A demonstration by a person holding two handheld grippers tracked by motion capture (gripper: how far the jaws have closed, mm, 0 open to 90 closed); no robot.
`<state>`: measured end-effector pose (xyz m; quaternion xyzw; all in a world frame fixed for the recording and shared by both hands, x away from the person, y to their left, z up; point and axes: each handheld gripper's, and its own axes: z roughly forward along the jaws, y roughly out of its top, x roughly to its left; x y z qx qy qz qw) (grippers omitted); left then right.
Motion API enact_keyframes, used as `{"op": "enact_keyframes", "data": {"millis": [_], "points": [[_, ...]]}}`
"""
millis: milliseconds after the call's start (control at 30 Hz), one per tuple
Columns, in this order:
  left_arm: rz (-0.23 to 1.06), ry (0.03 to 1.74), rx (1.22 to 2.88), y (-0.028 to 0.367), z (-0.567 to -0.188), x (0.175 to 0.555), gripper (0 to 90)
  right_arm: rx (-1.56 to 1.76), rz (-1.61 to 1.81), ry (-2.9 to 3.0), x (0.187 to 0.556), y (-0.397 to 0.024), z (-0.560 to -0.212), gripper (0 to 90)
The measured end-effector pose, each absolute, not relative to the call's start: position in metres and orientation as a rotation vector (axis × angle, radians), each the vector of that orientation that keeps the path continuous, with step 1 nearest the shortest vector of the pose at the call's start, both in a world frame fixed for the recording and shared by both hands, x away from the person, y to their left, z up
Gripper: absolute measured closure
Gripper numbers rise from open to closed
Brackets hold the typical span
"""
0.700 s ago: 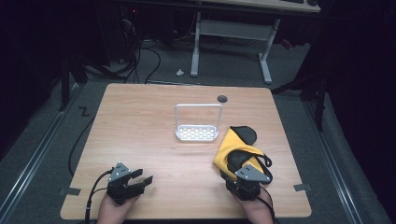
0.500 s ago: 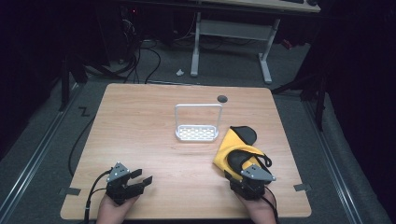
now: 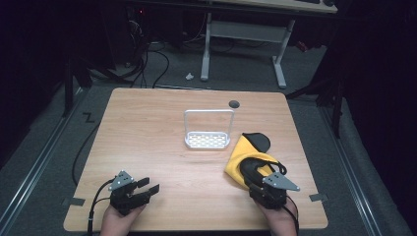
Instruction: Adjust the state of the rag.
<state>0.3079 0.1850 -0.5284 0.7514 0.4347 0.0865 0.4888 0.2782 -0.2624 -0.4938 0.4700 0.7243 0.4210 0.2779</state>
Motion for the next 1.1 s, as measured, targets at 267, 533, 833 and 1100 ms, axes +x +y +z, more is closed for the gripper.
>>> {"op": "enact_keyframes", "data": {"millis": [267,533,833,1100], "points": [[0.201,1.031,1.831,0.184,-0.528,0.308,46.7,1.417,1.043,1.789,0.281,-0.311,-0.493,74.8],[0.226,0.988,1.846,0.178,-0.527,0.306,47.3,1.476,0.872,1.922,0.303,-0.313,-0.513,90.0],[0.198,0.993,1.841,0.176,-0.525,0.305,47.2,1.404,0.862,2.071,0.304,-0.29,-0.526,90.0],[0.194,0.992,1.855,0.171,-0.526,0.303,44.4,1.243,0.912,2.213,0.294,-0.247,-0.526,90.0]]}}
